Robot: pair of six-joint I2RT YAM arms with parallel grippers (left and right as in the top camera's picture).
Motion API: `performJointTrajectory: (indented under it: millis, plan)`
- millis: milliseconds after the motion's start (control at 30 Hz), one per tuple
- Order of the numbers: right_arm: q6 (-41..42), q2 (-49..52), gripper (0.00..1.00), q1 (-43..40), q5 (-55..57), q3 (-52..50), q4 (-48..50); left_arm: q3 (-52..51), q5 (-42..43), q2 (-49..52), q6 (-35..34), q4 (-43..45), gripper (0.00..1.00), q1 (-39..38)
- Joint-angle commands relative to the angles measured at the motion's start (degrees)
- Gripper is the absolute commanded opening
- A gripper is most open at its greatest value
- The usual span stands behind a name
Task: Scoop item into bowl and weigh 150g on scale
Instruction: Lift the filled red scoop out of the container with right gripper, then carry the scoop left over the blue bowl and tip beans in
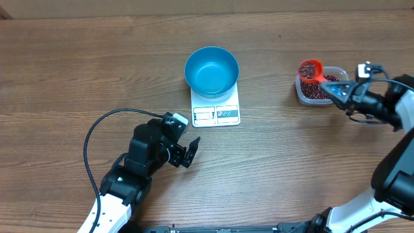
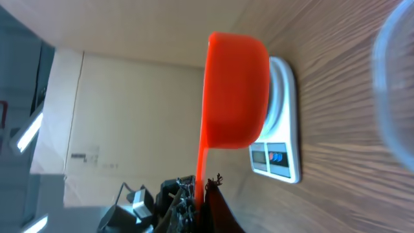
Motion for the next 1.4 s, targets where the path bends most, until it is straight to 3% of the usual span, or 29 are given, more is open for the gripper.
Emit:
performJointTrajectory:
  millis: [0, 633, 1367]
  plan:
    - [3.3, 0.1, 0.04, 3.7, -0.7, 3.9, 0.4, -0.4, 0.6, 0.1, -0.1, 0.1, 1.00, -0.2]
    - [28.2, 0.1, 0.04, 29.3, 23.3, 19.1, 11.0, -0.4, 0.6, 0.1, -0.1, 0.0, 0.99, -0.2]
    - [27.9, 0.1, 0.04, 49.7, 61.0, 23.2, 13.8, -0.4, 0.6, 0.1, -0.1, 0.1, 0.99, -0.2]
